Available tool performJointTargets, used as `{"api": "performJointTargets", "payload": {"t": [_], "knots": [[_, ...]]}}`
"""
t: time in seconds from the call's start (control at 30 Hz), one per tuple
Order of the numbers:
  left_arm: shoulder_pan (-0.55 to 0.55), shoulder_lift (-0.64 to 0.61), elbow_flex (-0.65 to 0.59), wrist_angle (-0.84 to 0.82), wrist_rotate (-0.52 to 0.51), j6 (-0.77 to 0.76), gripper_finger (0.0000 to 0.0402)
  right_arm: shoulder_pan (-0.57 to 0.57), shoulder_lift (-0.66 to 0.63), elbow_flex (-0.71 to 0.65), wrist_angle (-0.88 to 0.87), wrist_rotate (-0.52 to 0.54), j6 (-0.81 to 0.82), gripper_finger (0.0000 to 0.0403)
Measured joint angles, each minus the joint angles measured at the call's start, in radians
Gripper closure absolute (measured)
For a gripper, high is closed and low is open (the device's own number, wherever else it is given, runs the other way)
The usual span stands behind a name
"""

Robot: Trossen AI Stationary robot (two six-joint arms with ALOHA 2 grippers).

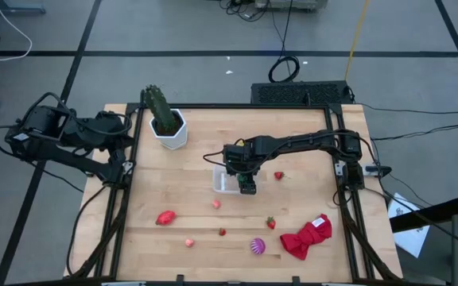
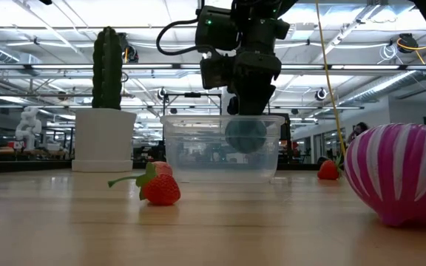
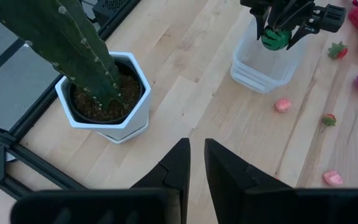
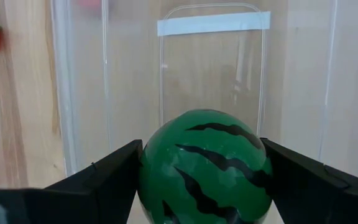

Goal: Pick and placing Produce into tupperware
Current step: Put the watermelon into the transparent bin

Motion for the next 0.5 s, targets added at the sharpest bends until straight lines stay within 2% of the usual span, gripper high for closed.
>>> {"api": "performJointTargets", "payload": {"t": [0.5], "knots": [[0.0,0.0,0.0,0.0,0.0,0.002,0.035,0.0,0.0,0.0,0.0,0.0,-0.013,0.0103]]}}
